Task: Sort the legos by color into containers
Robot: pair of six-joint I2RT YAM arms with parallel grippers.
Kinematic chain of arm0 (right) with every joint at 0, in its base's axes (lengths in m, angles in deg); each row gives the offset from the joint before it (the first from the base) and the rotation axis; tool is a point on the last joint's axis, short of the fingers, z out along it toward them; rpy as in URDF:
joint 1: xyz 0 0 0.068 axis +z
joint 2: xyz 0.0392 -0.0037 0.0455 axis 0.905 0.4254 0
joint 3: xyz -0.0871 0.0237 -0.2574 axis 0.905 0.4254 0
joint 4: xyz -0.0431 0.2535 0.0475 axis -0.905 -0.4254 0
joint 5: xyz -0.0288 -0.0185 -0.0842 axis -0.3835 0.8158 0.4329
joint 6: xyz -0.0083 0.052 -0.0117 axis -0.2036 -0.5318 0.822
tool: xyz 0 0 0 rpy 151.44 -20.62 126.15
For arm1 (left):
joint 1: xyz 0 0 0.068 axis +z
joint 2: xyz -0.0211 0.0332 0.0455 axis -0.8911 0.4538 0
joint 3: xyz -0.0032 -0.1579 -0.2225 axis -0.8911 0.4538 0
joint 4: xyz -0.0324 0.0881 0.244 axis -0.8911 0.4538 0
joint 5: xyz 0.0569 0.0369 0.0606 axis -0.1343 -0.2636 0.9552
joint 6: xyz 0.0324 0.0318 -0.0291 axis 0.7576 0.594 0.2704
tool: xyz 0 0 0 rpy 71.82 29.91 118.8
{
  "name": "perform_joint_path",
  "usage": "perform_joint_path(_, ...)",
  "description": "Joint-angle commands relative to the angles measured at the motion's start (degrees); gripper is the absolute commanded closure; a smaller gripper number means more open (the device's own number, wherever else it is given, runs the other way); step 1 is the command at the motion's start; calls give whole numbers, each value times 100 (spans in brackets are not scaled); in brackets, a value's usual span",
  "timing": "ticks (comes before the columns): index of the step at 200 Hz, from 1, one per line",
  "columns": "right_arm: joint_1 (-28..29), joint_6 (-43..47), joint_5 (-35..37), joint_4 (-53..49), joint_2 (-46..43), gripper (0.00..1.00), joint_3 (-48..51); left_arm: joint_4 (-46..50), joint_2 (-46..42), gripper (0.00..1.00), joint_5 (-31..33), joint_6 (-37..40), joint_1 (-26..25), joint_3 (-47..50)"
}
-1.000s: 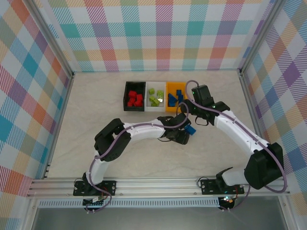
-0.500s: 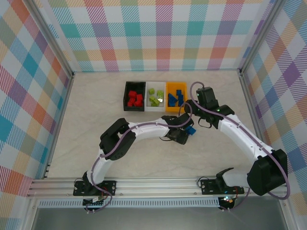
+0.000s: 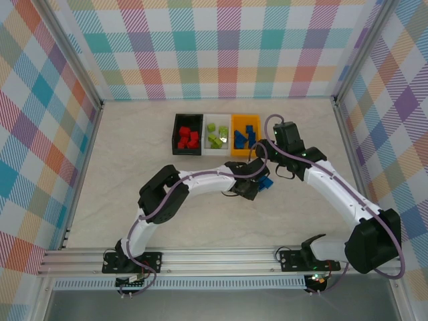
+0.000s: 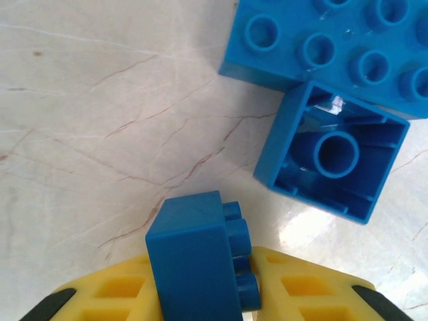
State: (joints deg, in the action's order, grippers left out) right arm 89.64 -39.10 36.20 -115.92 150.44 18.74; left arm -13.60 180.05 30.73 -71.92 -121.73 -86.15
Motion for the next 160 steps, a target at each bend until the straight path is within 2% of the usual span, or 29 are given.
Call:
perform_joint_path(1, 41, -35, -56, -51, -173, 31, 99, -154, -724, 68, 363, -142, 78, 310)
perform_joint_path(34, 34, -97, 35, -121, -348, 31, 202, -192, -1288, 68, 627, -142, 449, 408)
perform_joint_path(67, 29, -152, 147, -193, -535, 31, 300, -127, -950, 68, 621, -98, 974, -435)
perform_joint_path(92, 23, -187, 157, -244, -614, 31, 371, 113, -164, 68, 565, -6, 1169, -1644)
perform_joint_path(139, 23, -230, 44, -391, -858, 31, 600, 1124, 1558, 68, 631, -60, 1420, -4525)
perform_joint_path(160, 23, -225, -178, -501, -894, 29, 811, 1685, 2324, 61, 530, -116, 1468, -5784)
